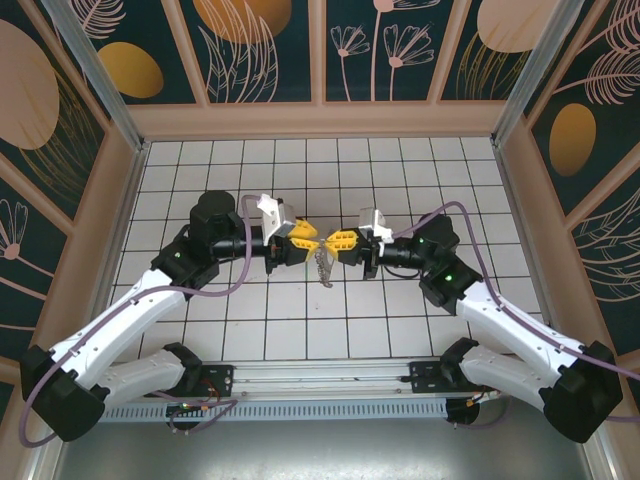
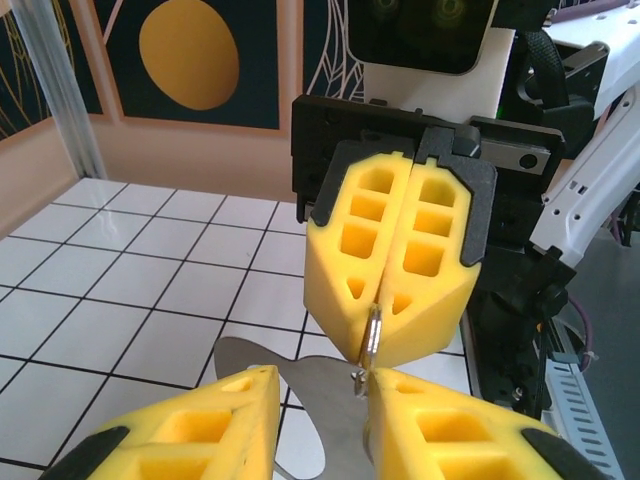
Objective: Put the keys on the keyring
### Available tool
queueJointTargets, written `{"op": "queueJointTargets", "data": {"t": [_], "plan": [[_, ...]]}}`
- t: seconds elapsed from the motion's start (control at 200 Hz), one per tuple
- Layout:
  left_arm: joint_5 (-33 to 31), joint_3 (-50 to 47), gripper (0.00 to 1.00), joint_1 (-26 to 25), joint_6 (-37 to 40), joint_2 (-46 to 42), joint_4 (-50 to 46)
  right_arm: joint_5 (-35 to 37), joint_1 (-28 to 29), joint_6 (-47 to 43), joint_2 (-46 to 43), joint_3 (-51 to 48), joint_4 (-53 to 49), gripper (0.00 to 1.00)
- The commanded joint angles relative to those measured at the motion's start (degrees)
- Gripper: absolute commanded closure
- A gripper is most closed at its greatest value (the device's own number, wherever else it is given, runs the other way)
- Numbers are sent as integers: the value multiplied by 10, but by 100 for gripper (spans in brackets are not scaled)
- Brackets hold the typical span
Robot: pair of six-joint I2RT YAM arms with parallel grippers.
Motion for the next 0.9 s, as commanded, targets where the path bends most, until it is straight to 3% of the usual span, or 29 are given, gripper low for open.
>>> {"op": "queueJointTargets", "data": {"t": [0.0, 0.586, 0.836, 0.896], "plan": [[26, 0, 71, -2, -16, 4, 41, -15, -3, 42, -4, -15, 100, 100], [42, -19, 100, -2, -35, 9, 96, -22, -2, 75, -1, -49, 150, 100], [20, -3, 100, -2, 2, 10, 53, 20, -2, 42, -12, -38, 85, 100], [6, 8, 100, -2, 22, 13, 23, 39, -2, 23, -18, -30, 48, 92]]}}
